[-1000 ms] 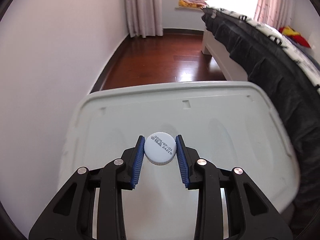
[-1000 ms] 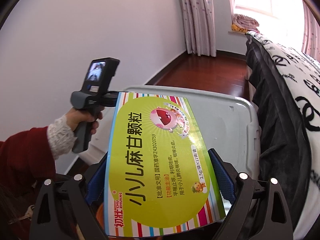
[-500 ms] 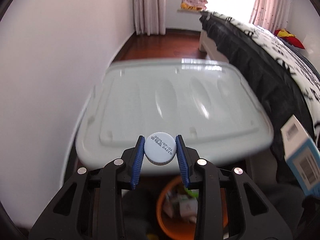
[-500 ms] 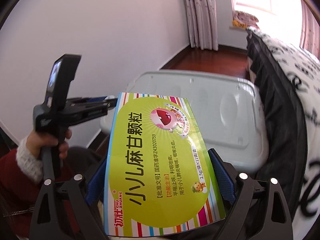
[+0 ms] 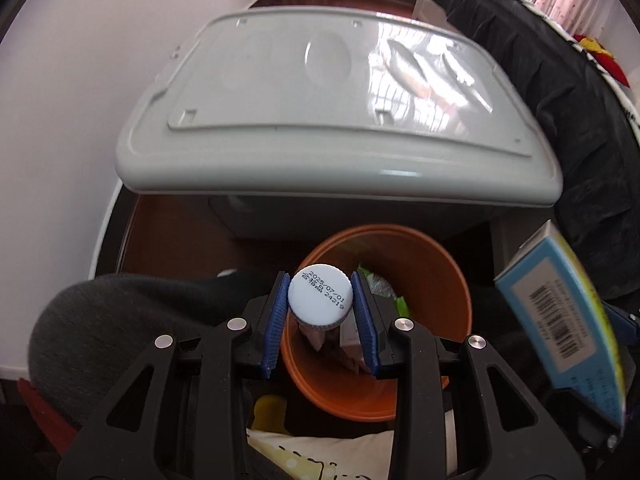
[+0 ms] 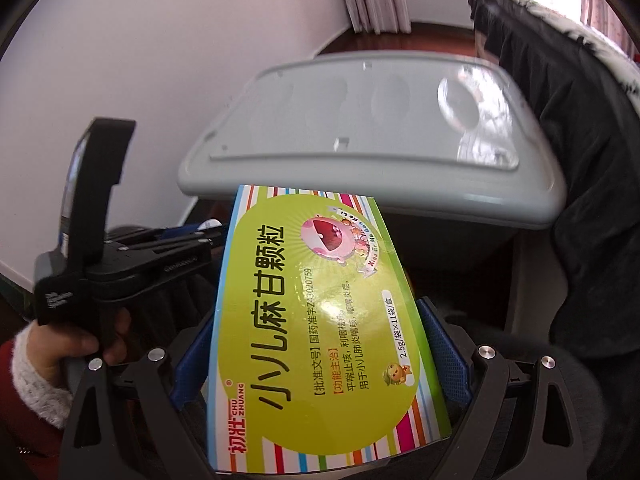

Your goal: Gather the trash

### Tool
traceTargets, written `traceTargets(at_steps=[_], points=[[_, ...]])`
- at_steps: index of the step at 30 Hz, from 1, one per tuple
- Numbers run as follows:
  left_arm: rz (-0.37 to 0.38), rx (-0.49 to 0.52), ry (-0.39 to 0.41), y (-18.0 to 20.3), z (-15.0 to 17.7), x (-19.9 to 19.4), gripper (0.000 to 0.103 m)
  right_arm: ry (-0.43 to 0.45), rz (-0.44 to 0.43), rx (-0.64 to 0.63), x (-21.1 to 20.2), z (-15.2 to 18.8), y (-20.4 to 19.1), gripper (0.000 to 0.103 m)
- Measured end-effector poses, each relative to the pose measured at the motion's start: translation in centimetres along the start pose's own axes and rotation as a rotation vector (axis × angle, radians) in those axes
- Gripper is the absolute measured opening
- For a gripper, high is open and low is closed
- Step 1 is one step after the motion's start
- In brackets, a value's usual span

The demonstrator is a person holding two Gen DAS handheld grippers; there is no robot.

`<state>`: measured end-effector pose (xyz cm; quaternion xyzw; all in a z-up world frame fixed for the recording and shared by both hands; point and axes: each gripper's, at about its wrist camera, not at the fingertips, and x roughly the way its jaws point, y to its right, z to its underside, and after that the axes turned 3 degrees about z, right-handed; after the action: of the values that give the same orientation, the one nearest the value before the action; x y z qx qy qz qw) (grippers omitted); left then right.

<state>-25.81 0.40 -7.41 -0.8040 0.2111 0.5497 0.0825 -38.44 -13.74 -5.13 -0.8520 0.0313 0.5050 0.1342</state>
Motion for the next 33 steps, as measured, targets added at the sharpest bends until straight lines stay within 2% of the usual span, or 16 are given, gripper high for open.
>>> traceTargets(at_steps=[5, 6, 7, 9, 12, 19, 21, 33], points=[[-0.003, -0.005, -0.040, -0.3, 0.3, 1.0, 0.033, -0.056, 0.008, 0.000, 2.2, -0.3, 0.2, 0.090], [-0.002, -0.008, -0.050, -0.3, 0.4, 1.3, 0.041, -0.064, 0.009, -0.001, 2.6, -0.3, 0.2, 0.090], [0.001, -0.013, -0.063, -0.3, 0.4, 1.5, 0.057, -0.074, 0.009, -0.002, 2.9, -0.2, 0.2, 0.090], [-0.016, -0.016, -0.059, -0.4, 0.3, 1.6, 0.073, -0.095, 0.013, -0.008, 3.6, -0.2, 0.3, 0.091], [-0.031, -0.002, -0.058, -0.2, 0.2, 1.6, 0.081, -0.115, 0.005, -0.005, 4.2, -0.1, 0.3, 0.092], [-0.039, 0.008, -0.079, 0.0, 0.2, 2.0, 0.082, -0.135, -0.017, 0.008, 5.0, -0.2, 0.6, 0.092], [-0.040, 0.012, -0.080, 0.1, 0.2, 2.1, 0.082, -0.139, -0.031, 0.010, 5.0, -0.2, 0.7, 0.096], [-0.029, 0.024, -0.053, 0.3, -0.2, 1.3, 0.082, -0.071, -0.043, 0.030, 3.0, -0.8, 1.3, 0.097]])
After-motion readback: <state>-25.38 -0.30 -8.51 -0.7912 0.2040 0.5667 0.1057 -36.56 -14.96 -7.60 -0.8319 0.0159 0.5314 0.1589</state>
